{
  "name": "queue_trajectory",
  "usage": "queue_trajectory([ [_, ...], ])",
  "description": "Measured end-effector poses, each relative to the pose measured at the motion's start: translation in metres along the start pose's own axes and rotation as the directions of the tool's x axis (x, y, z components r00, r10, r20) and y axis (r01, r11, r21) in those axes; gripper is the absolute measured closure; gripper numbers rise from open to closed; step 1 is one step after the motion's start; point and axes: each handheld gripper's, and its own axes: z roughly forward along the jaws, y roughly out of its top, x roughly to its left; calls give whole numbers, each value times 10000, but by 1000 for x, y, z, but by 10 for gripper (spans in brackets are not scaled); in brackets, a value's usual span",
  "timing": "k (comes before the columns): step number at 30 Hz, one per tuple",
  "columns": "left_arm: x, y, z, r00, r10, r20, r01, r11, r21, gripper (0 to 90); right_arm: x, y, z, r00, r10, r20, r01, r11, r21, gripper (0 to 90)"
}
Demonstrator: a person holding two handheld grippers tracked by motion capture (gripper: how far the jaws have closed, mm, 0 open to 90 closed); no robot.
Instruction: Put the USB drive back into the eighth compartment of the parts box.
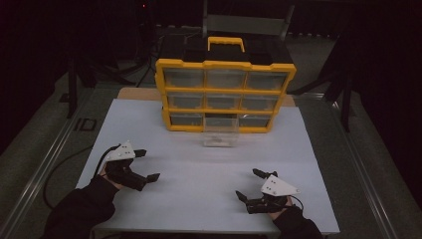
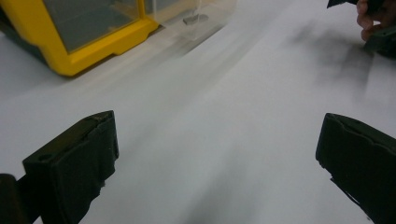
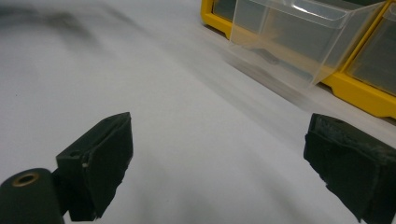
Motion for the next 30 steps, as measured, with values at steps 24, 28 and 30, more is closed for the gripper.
queue_trajectory([
  [24,-11,-61,-23,9967,-633,-512,611,9971,-446,4,0,-1,1,10000,-41,-62,42,9999,159,86],
  [28,-16,-67,-25,9955,-697,-642,664,9965,-512,4,0,-1,1,9999,-69,-81,70,9999,125,86],
  [30,-19,-70,-25,9946,-703,-767,667,9966,-489,4,0,-1,1,9999,-53,-98,54,9999,157,86],
])
